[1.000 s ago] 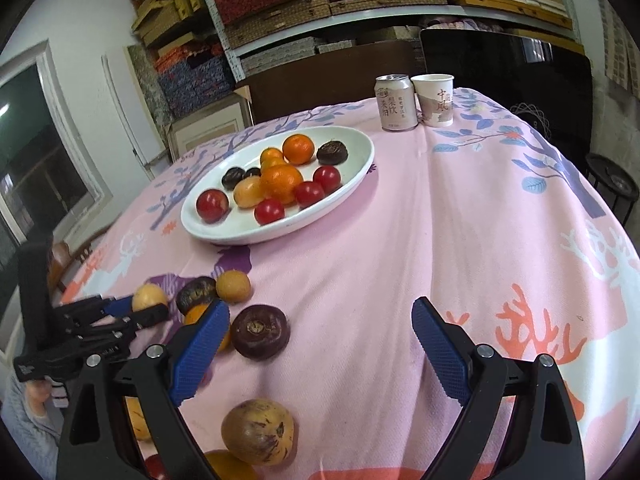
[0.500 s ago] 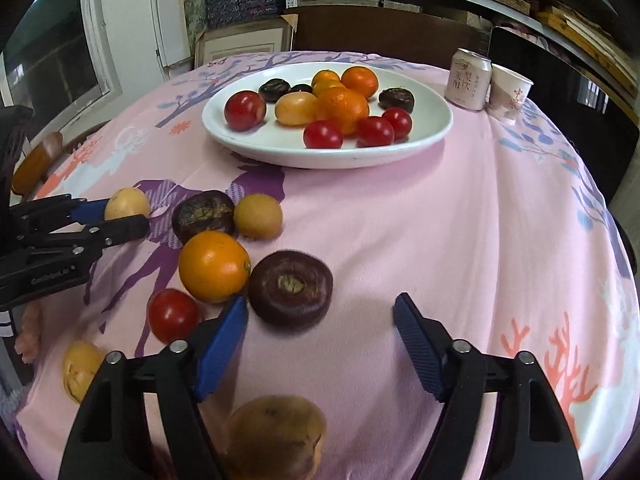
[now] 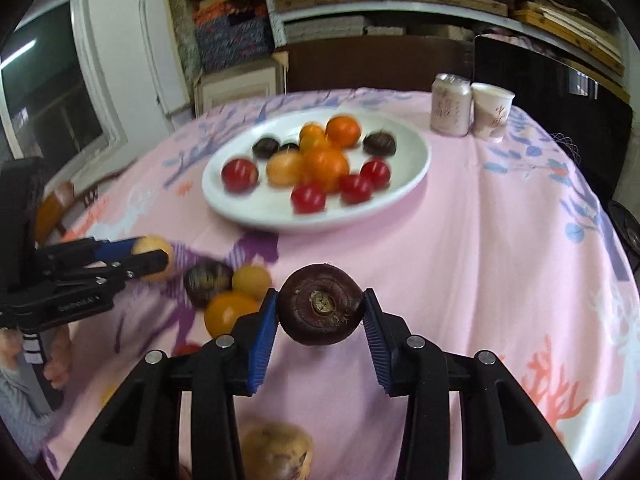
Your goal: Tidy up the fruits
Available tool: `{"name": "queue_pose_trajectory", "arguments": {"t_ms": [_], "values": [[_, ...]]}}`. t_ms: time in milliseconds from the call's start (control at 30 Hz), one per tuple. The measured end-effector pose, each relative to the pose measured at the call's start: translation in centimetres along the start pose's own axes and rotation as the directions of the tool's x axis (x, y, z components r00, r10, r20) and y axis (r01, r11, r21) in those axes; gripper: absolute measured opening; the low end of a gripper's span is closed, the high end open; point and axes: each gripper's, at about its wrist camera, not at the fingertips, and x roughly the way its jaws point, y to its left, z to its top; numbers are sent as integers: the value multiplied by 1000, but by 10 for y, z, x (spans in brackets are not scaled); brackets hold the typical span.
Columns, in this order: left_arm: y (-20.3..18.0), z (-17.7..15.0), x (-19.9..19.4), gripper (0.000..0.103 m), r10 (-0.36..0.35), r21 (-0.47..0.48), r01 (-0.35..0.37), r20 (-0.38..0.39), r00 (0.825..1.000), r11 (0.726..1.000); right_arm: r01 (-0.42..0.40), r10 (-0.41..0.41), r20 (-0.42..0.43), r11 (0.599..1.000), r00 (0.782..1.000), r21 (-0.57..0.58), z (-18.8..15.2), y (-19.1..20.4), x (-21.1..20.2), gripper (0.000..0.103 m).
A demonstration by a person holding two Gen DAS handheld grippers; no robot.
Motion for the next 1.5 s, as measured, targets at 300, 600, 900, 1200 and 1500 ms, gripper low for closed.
{"name": "queue_pose_trajectory", "arguments": {"t_ms": [300,600,900,1200,1500], "values": [[-25,94,39,41,9,23,-10,68,998,1000,23,-22,31,999,999,-29,68,2,33,43],[12,24,6,61,92,84,-91,3,996,992,-47,47,41,999,998,4,73,-7,41,43],[-6,-13,11,66,78,165,-75,-9,997,983,-44,44,50,999,998,-13,69,1,36,43],[-2,-10,22,40,17,109,-12,-48,999,994,-60,60,61,998,996,10,70,-6,32,43],[-29,92,37,41,14,96,-20,54,998,995,9,-9,87,1000,996,2,85,-7,52,46]]}}
